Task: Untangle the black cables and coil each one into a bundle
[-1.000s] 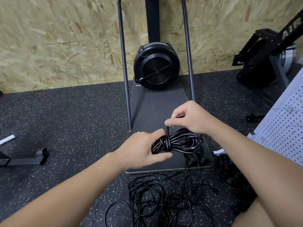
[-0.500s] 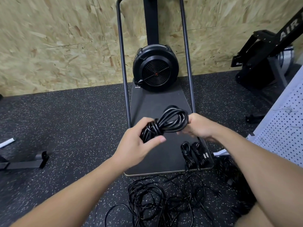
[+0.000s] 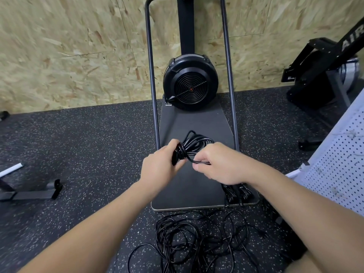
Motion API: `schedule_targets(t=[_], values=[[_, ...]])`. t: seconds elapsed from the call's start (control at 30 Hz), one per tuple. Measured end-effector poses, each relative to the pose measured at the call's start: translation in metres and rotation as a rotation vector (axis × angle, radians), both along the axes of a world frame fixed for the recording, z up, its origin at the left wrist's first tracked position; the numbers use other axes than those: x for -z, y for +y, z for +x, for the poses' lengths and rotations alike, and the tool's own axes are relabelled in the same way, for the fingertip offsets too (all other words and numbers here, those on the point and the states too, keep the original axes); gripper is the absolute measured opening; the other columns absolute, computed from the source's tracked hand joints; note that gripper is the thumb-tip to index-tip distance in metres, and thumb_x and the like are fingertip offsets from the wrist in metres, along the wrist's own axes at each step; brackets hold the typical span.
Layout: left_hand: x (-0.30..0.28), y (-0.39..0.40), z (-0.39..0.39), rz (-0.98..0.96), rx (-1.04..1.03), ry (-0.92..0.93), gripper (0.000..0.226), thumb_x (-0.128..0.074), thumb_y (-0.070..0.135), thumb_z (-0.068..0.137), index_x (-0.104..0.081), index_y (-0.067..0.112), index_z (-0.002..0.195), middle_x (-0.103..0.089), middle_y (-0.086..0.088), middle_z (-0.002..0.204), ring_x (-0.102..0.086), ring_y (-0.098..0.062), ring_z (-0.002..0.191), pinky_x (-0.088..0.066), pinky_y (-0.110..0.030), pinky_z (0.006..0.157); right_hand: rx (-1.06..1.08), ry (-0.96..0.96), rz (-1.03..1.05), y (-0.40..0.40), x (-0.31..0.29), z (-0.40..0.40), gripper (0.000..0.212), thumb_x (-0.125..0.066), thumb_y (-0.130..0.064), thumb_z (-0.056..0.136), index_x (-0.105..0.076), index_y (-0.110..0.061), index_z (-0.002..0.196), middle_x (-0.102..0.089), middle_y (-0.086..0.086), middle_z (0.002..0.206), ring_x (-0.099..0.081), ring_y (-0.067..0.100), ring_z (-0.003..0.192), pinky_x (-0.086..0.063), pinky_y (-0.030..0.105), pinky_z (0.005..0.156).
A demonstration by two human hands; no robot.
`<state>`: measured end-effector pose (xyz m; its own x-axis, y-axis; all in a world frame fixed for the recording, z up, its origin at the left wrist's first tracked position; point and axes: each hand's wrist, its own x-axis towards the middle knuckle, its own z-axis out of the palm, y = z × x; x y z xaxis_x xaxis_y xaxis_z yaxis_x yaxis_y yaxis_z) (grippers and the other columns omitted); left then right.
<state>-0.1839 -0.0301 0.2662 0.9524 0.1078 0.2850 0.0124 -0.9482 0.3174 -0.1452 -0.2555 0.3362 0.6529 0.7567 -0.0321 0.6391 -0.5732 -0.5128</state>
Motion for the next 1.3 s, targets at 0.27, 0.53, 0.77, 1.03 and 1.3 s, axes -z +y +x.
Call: schedule_targets(t=[0.27,0.53,0.77,1.03,1.3], values=[[-0.012,-0.010,-0.017,-0.111,0.452,0.230,0.052,-0.077,0.065,0.090,-0.056,0.046,0.134,-0.073,0.014,0.090,-0.067,-0.015,0.078,-0.058,-0.036,0.079,0.105,0.164,0.424,-0.029,-0.009,0.033,0.010,-0.091,-0.022,0.089,-0.085,-0.020,0.081,-0.077,0.006,0.073,-0.073,0.033,0.073,-0.059,0.046,0.073],[-0.021,-0.033,-0.035,-0.506,0.570,0.268,0.052,-0.089,0.044,0.092,-0.066,0.034,0.137,-0.078,0.006,0.111,-0.073,-0.024,0.098,-0.058,-0.045,0.095,0.126,0.372,0.418,-0.054,0.019,0.066,0.014,-0.096,-0.020,0.083,-0.085,-0.013,0.089,-0.081,0.016,0.088,-0.070,0.022,0.077,-0.056,0.036,0.078],[-0.034,-0.031,-0.032,-0.824,0.526,0.087,0.045,-0.088,0.005,0.092,-0.072,0.013,0.134,-0.077,0.013,0.105,-0.066,0.002,0.079,-0.051,-0.014,0.076,0.151,0.755,0.674,-0.052,0.032,0.070,0.023,-0.080,-0.003,0.093,-0.077,0.007,0.114,-0.077,0.025,0.104,-0.074,0.030,0.090,-0.062,0.045,0.084],[-0.018,-0.036,-0.016,-0.866,0.217,-0.077,0.035,-0.084,0.032,0.098,-0.068,0.032,0.129,-0.078,0.014,0.104,-0.069,-0.003,0.088,-0.051,-0.031,0.085,0.205,0.702,0.639,-0.015,0.038,0.044,0.013,-0.069,0.002,0.104,-0.070,0.004,0.117,-0.072,0.021,0.094,-0.052,0.021,0.067,-0.048,0.039,0.064],[-0.009,-0.040,-0.015,-0.666,0.061,-0.095,0.035,-0.070,0.056,0.102,-0.051,0.043,0.128,-0.074,0.018,0.099,-0.070,-0.014,0.093,-0.059,-0.049,0.089,0.138,0.612,0.710,-0.007,0.020,0.033,0.019,-0.078,-0.012,0.102,-0.077,-0.012,0.121,-0.080,0.009,0.117,-0.058,0.015,0.079,-0.040,0.032,0.052]])
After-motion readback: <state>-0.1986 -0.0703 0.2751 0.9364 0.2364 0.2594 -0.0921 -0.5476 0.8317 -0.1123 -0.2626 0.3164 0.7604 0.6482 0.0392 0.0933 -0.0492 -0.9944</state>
